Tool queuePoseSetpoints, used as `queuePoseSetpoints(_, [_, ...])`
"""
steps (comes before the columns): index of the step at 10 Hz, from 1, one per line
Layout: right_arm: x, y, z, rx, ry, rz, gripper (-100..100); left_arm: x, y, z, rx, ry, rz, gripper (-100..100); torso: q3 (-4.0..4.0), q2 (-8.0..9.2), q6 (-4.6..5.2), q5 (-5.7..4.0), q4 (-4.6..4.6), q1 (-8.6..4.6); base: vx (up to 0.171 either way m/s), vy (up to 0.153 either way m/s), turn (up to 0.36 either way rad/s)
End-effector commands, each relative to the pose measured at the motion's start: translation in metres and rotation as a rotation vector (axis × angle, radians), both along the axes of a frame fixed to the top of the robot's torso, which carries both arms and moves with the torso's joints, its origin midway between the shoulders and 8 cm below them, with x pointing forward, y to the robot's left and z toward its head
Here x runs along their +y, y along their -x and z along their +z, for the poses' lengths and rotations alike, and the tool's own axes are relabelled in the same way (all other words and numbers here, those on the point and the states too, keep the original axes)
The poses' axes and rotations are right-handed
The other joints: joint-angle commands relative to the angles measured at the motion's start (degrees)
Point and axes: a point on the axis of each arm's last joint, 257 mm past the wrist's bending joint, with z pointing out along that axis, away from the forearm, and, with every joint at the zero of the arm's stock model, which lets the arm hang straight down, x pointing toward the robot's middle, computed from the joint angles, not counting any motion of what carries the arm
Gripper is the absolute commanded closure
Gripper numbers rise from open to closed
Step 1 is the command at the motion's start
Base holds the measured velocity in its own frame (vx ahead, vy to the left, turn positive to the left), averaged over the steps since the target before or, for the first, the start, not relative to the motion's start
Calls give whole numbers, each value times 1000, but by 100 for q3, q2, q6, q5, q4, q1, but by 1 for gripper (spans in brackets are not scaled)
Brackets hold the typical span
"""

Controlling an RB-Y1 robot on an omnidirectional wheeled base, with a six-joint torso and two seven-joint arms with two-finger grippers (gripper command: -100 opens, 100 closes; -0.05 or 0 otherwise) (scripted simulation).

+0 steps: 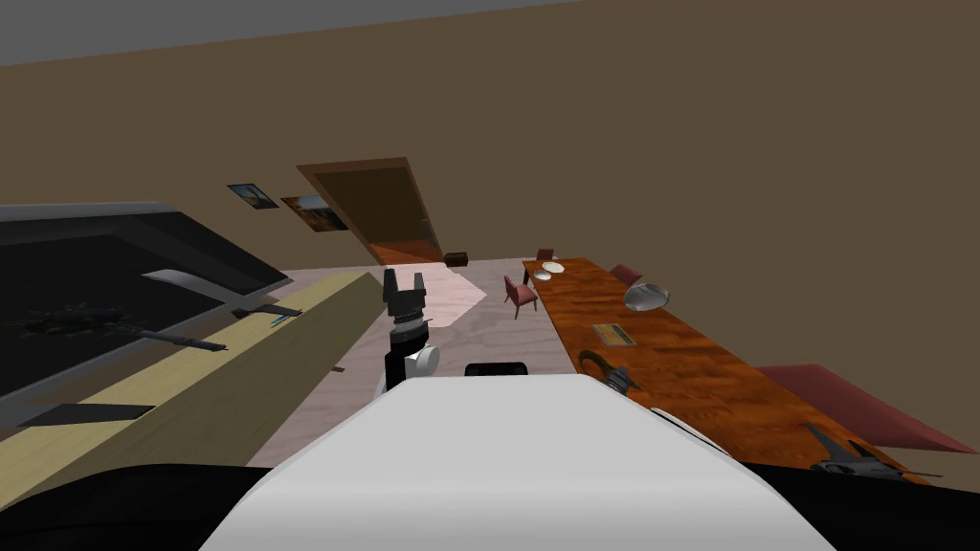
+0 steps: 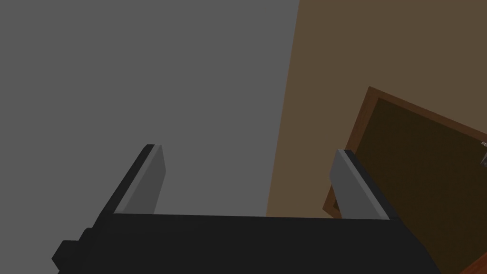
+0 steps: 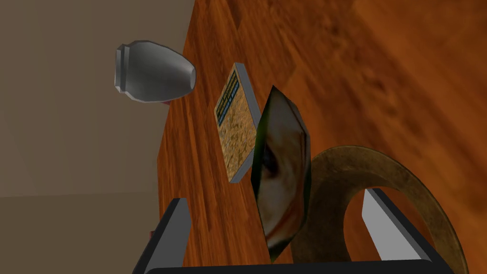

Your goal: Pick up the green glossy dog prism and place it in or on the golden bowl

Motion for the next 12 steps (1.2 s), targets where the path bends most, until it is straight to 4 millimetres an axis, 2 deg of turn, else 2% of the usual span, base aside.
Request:
queuePoseSetpoints(1, [0, 0, 0, 0, 0, 0, -100, 0, 0, 0, 0, 0, 0, 0, 0, 0, 0, 0, 0, 0, 0, 0, 0])
queuePoseSetpoints(2, [0, 0, 0, 0, 0, 0, -100, 0, 0, 0, 0, 0, 0, 0, 0, 1, 0, 0, 0, 0, 0, 0, 0])
queuePoseSetpoints(3, [0, 0, 0, 0, 0, 0, 0, 0, 0, 0, 0, 0, 0, 0, 1, 1, 0, 0, 0, -1, 0, 0, 0])
queuePoseSetpoints(4, [-21, -4, 7, 2, -3, -4, -100, 0, 0, 0, 0, 0, 0, 0, 1, 1, 0, 0, 0, -1, -19, 66, 39])
queuePoseSetpoints(5, [-16, -10, 6, -11, -14, 2, -100, 0, 0, 0, 0, 0, 0, 0, 4, 7, 0, 4, 2, 18, -41, 81, 8])
queuePoseSetpoints(6, [-21, -4, 7, 2, -3, -4, -100, 0, 0, 0, 0, 0, 0, 0, 7, 13, -1, 5, 3, 27, -26, 46, -3])
queuePoseSetpoints(7, [-41, -9, 16, 2, -5, -9, -100, 0, 0, 0, 0, 0, 0, 0, 6, 11, 0, 4, 2, 19, -33, 71, 31])
queuePoseSetpoints(8, [-51, -11, 20, 2, -7, -11, -100, 0, 0, 0, 0, 0, 0, 0, 7, 13, 0, 6, 3, 24, -45, 102, 33])
queuePoseSetpoints(9, [-54, -7, 21, 10, 1, -16, -100, 0, 0, 0, 0, 0, 0, 0, 9, 16, -1, 7, 3, 34, -26, 81, 6])
queuePoseSetpoints(10, [-51, -11, 20, 2, -7, -11, -100, 0, 0, 0, 0, 0, 0, 0, 8, 13, 1, 7, 3, 30, -9, 37, -7])
queuePoseSetpoints(11, [-70, -16, 30, 0, -10, -16, -100, 0, 0, 0, 0, 0, 0, 0, 5, 8, 0, 4, 2, 16, -29, 70, 40])
queuePoseSetpoints(12, [-70, -16, 30, 0, -10, -16, -100, 0, 0, 0, 0, 0, 0, 0, 7, 12, 0, 5, 3, 23, -31, 79, 13])
